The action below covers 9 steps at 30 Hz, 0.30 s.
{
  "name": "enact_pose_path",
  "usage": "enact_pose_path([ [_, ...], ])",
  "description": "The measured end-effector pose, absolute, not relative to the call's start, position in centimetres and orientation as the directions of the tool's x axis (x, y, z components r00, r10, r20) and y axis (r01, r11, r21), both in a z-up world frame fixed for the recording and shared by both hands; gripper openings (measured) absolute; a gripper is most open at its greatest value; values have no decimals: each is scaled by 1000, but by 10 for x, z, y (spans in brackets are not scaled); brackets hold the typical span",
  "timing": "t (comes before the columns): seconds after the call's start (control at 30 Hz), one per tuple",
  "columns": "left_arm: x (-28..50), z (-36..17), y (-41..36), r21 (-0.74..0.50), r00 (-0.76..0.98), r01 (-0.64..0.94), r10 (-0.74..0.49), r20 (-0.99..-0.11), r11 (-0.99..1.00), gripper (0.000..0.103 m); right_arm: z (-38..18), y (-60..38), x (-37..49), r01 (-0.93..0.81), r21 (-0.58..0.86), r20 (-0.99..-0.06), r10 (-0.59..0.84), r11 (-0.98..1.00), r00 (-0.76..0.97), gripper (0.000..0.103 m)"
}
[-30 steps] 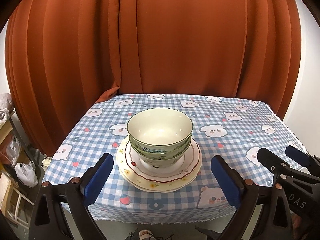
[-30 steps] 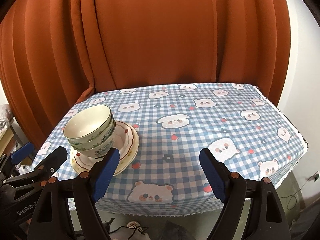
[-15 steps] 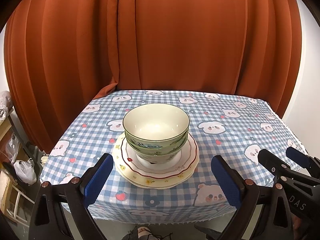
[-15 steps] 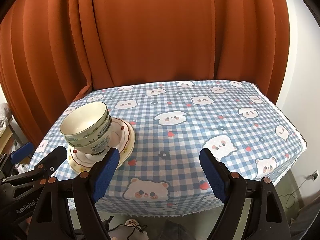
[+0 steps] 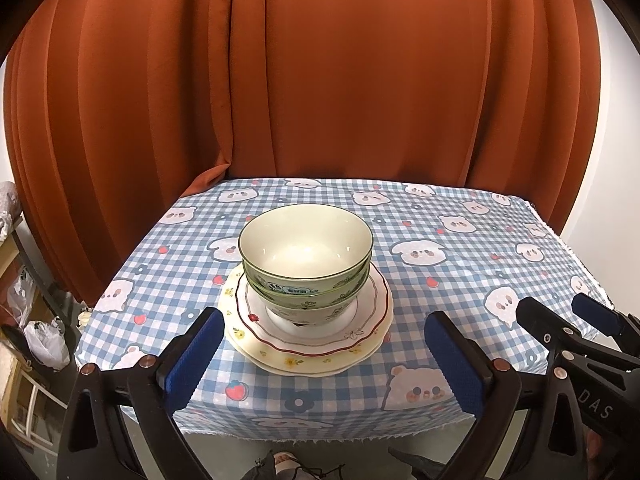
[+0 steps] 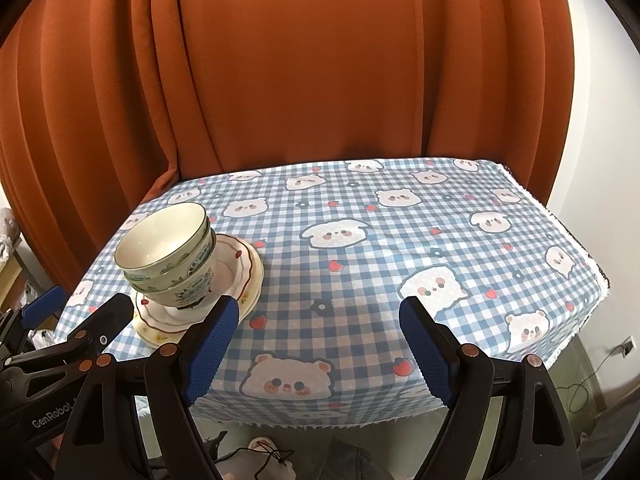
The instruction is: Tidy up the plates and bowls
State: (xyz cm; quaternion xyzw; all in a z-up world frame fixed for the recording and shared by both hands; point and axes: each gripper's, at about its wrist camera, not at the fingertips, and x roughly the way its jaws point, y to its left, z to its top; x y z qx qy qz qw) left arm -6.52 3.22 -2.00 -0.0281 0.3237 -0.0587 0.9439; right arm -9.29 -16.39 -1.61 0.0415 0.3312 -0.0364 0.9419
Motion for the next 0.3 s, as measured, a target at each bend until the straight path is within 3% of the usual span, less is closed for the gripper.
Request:
enact_pose_path([
  [0.3,-65,-20,33,-93,783,99,-136,-607,991,103,-16,-164,-93,98,56,-628,-42,994,777,85],
])
